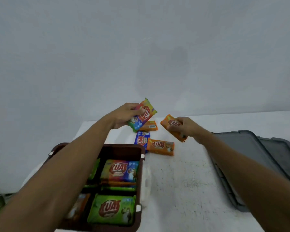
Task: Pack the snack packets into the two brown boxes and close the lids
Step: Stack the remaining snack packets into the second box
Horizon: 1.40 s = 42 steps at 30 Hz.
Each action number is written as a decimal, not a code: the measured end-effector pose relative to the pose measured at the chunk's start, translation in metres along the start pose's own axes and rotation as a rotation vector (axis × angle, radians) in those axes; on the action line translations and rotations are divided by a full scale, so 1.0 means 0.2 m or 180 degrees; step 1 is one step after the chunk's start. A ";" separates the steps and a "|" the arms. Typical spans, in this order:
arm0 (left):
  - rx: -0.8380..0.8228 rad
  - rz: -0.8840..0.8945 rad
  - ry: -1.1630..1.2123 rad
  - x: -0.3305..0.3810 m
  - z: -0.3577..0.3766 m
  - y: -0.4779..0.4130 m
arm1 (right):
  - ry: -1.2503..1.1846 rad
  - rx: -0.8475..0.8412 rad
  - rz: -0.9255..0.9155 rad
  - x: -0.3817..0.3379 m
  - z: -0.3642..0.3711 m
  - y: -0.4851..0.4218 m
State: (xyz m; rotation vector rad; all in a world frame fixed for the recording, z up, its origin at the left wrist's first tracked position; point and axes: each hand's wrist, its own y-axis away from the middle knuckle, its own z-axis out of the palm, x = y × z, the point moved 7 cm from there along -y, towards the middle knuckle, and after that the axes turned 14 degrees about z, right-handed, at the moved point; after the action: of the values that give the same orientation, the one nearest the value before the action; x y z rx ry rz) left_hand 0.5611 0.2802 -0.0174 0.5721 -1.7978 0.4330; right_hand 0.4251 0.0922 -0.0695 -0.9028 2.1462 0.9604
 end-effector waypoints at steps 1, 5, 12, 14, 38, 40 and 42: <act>-0.0101 0.0014 -0.0032 0.02 -0.05 0.06 | -0.0140 -0.0042 -0.0061 -0.06 0.01 0.06; -0.0302 0.0041 -0.0269 0.05 -0.25 0.33 | -0.0097 -0.0370 -0.0222 -0.30 0.18 0.31; -0.0904 -0.0124 -0.0579 -0.03 -0.44 0.78 | 0.0836 -0.0731 -0.0514 -0.56 0.59 0.67; -0.1523 -0.0124 -0.0979 -0.07 -0.41 0.90 | 0.1460 -0.0628 -0.0696 -0.59 0.69 0.75; -0.2305 0.0325 -0.2964 -0.32 -0.29 1.23 | 0.3207 -0.0347 -0.1378 -0.40 1.11 0.93; -0.2340 0.0397 -0.2942 -0.30 -0.28 1.21 | 0.3089 -0.0372 -0.1381 -0.41 1.10 0.92; -0.2245 0.0524 -0.2794 -0.27 -0.29 1.18 | 0.2720 -0.0345 -0.1466 -0.45 1.08 0.91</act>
State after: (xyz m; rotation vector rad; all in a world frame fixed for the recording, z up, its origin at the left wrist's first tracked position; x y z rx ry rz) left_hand 0.4822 0.5128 -0.0534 0.0901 -2.6475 -0.4332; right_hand 0.3898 0.3854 -0.0510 -2.0281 2.3486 0.4867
